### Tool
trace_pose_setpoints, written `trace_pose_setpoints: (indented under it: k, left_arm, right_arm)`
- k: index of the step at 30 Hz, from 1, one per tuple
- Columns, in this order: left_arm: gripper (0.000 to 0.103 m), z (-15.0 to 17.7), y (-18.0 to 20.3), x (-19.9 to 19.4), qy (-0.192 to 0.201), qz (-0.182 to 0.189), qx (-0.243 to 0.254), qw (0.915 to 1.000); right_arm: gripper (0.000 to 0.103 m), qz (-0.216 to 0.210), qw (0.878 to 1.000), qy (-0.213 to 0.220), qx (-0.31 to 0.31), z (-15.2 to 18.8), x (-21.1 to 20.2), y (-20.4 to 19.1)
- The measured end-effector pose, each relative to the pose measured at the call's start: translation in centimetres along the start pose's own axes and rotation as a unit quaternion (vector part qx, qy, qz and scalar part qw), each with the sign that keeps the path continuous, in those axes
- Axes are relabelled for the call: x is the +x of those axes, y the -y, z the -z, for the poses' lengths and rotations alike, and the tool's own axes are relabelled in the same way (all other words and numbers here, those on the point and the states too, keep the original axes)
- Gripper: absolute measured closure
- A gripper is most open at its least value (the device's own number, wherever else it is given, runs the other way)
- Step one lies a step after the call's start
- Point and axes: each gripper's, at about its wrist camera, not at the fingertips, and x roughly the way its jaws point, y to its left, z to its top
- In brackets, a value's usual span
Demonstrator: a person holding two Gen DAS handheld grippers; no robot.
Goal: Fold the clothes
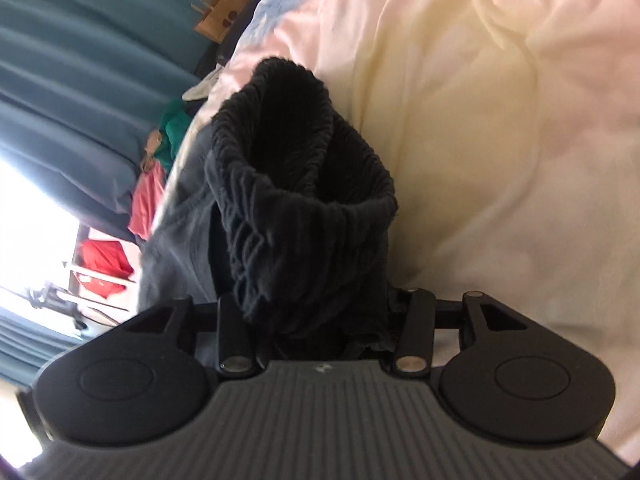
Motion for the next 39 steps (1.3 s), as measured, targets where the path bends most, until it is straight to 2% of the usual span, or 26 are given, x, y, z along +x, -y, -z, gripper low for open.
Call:
trace_pose_setpoints:
  k: [3, 6, 12, 16, 19, 21, 23, 26, 28, 30, 35, 39]
  left_arm:
    - [0.052, -0.1, 1.8, -2.3, 0.001, -0.033, 0.02, 0.9993]
    - [0.05, 0.3, 4.0, -6.3, 0.013, -0.035, 0.041, 0.9984]
    - [0.038, 1.5, 10.2, -16.5, 0.066, -0.043, 0.106, 0.9912]
    - [0.035, 3.6, 14.2, -23.3, 0.102, -0.05, 0.14, 0.9836]
    - [0.019, 5.9, 16.9, -28.4, 0.128, -0.052, 0.163, 0.9768]
    - [0.018, 7.5, 18.4, -31.6, 0.139, -0.051, 0.17, 0.9743]
    - [0.011, 9.2, 19.4, -34.1, 0.15, -0.055, 0.18, 0.9707]
    - [0.0, 11.8, 20.9, -37.9, 0.165, -0.061, 0.194, 0.9649]
    - [0.0, 13.5, 21.4, -39.9, 0.176, -0.064, 0.199, 0.9618]
    - [0.0, 15.1, 21.7, -41.3, 0.181, -0.068, 0.206, 0.9593]
    - [0.0, 18.8, 21.0, -43.1, 0.192, -0.076, 0.2, 0.9578]
    - [0.0, 21.4, 20.2, -43.1, 0.205, -0.099, 0.204, 0.9521]
  right_arm:
    - [0.045, 0.043, 0.999, -0.009, -0.03, -0.6, -2.0, -2.4]
    - [0.046, 0.084, 0.995, 0.005, -0.056, 0.0, -5.6, -4.5]
    - [0.046, 0.068, 0.988, 0.048, -0.131, 1.4, -14.0, -8.9]
    - [0.046, 0.057, 0.982, 0.069, -0.169, 3.6, -18.7, -11.1]
    - [0.046, 0.048, 0.976, 0.085, -0.196, 5.3, -22.3, -12.7]
    - [0.045, 0.042, 0.971, 0.095, -0.214, 6.5, -24.7, -13.7]
    - [0.044, 0.037, 0.966, 0.106, -0.232, 7.6, -27.1, -14.8]
    - [0.034, 0.028, 0.958, 0.121, -0.259, 9.3, -30.6, -16.4]
    - [0.021, 0.026, 0.95, 0.136, -0.28, 10.9, -32.3, -17.1]
    - [0.015, 0.014, 0.942, 0.154, -0.298, 12.6, -33.7, -17.6]
    - [0.015, 0.02, 0.926, 0.184, -0.329, 16.8, -35.5, -18.2]
    - [0.015, 0.018, 0.912, 0.21, -0.351, 20.3, -35.5, -18.2]
